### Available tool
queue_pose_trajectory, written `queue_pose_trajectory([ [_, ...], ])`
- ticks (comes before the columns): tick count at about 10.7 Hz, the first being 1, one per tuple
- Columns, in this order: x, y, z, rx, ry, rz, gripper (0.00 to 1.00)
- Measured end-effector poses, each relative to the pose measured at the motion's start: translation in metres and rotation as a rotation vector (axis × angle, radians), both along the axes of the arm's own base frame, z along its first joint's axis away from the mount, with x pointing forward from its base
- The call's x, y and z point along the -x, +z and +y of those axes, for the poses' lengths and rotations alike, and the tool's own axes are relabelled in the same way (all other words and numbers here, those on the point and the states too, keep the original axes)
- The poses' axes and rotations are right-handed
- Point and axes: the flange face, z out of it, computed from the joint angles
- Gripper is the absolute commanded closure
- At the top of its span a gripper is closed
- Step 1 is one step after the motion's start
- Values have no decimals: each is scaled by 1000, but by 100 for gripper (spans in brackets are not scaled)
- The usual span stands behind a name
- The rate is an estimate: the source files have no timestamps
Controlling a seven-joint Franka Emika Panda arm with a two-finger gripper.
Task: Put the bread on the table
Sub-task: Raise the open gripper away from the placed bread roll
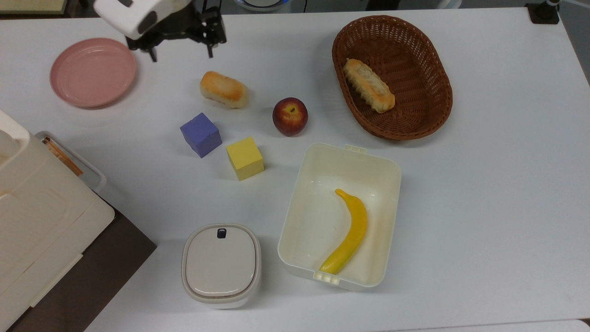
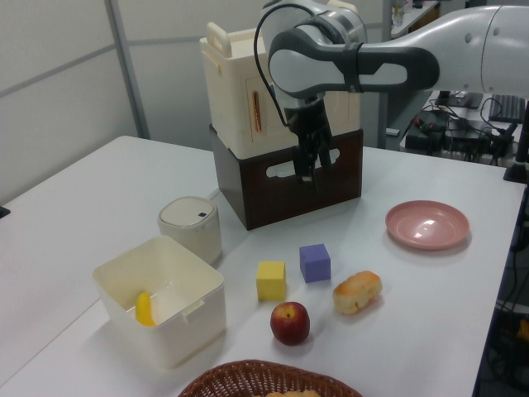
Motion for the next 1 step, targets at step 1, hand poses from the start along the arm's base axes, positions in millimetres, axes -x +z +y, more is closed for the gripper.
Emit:
queue_pose_trajectory([
  [1, -3, 6, -2, 8, -25, -47, 0],
])
